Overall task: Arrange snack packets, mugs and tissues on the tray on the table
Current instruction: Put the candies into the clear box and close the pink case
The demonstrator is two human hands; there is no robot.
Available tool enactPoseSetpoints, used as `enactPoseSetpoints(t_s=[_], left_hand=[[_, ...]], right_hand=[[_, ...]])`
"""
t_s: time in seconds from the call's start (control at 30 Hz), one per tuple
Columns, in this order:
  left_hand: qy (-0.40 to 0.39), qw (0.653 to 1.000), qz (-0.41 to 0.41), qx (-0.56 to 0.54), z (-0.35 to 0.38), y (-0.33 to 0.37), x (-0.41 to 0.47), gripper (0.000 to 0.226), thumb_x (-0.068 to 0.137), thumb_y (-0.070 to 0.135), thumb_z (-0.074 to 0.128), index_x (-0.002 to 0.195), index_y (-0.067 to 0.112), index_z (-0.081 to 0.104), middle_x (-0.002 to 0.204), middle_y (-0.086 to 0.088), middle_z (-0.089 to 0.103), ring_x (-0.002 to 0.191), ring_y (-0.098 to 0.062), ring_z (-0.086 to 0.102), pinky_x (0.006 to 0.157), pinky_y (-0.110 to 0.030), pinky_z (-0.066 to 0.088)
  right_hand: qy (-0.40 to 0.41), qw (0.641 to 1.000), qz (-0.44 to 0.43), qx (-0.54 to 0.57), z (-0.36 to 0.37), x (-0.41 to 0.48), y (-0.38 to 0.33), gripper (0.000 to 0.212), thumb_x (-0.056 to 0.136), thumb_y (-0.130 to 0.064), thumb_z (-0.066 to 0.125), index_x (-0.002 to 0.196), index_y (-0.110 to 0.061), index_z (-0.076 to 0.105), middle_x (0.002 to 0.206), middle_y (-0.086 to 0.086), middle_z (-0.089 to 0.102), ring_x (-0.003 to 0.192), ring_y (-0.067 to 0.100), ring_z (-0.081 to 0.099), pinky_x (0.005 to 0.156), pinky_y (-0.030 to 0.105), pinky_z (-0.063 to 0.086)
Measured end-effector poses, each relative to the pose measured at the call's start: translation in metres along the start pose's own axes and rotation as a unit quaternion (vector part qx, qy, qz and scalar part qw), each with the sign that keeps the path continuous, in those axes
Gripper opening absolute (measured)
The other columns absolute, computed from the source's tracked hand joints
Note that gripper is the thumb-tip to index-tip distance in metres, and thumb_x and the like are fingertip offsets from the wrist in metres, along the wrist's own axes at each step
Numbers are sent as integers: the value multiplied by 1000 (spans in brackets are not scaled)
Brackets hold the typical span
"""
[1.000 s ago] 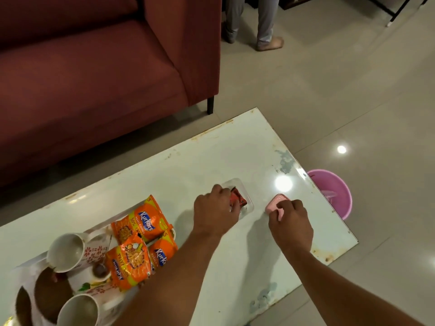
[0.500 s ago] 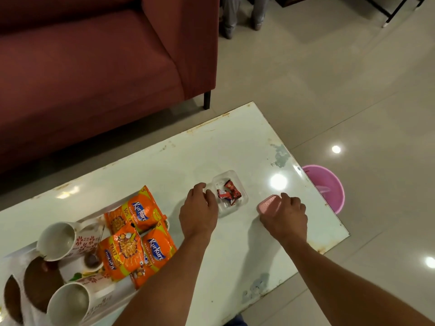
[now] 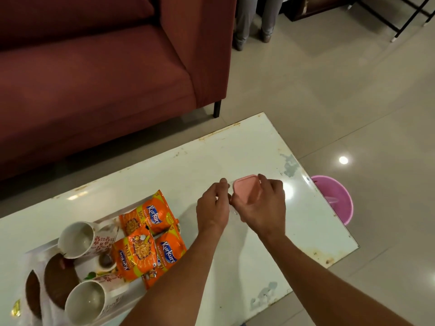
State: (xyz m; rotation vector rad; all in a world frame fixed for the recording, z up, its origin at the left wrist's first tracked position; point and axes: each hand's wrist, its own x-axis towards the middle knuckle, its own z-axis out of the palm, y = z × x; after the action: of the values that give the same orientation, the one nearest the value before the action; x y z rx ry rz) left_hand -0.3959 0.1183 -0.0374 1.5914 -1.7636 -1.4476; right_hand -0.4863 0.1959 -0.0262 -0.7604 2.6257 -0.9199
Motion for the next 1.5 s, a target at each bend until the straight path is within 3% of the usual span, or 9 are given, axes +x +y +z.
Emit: enactPoseSetpoints(t_s=[0.17,0.3,0.43,0.63,1.0,1.3,1.43,1.5], left_hand=[[-11,997,-66,28,-3,-9,16,35,103,44,43,116,26,69,121,1,70,113,-23,64,100,-41,51],[-56,995,-85,21,-5,-17,22,35,100,42,50,130,29,64,135,0,63,118,-23,61,101,-45,53],[-80,993,-53,62,0,-19,23,35,100,39,53,132,29,64,130,2,66,120,-20,60,104,-33,47],[-65,991,-49,106,3,-13,27,35,100,38,55,132,27,64,129,2,69,117,-20,63,101,-33,48],[-40,985,-40,162,3,-5,35,23,98,34,61,117,25,69,119,4,73,106,-18,68,86,-26,49],[-53,981,-45,182,2,-2,43,22,94,34,65,113,27,72,115,6,74,107,-18,68,90,-32,52],[-54,981,-64,177,5,2,46,39,95,31,65,133,29,62,127,4,70,119,-20,63,101,-35,49],[-63,979,-75,178,7,4,49,39,95,29,65,134,28,63,129,3,69,119,-20,63,102,-35,48]], right_hand=[[-55,989,9,-140,25,11,-12,80,63,-71,69,119,-15,57,115,5,51,111,28,50,71,31,47],[-57,975,8,-216,35,13,-8,83,64,-78,66,112,-10,60,107,9,54,98,29,54,77,37,52],[-58,976,5,-211,38,12,-3,81,69,-76,63,111,-8,59,108,10,53,99,30,54,76,40,54],[-65,974,-33,-213,39,11,-4,76,72,-65,66,123,-8,55,117,11,54,104,31,54,77,41,54],[-56,968,-78,-234,44,9,7,75,87,-66,56,130,-6,53,124,15,57,107,34,56,82,42,51],[-67,970,-66,-223,54,0,17,80,96,-64,43,149,-5,37,142,16,48,121,34,51,93,44,44],[-76,981,-37,-177,59,-1,21,80,95,-66,42,153,-11,28,151,10,43,131,29,47,101,44,40],[-79,980,-40,-179,61,-1,22,81,96,-66,40,154,-12,26,153,9,41,133,29,46,101,45,40]])
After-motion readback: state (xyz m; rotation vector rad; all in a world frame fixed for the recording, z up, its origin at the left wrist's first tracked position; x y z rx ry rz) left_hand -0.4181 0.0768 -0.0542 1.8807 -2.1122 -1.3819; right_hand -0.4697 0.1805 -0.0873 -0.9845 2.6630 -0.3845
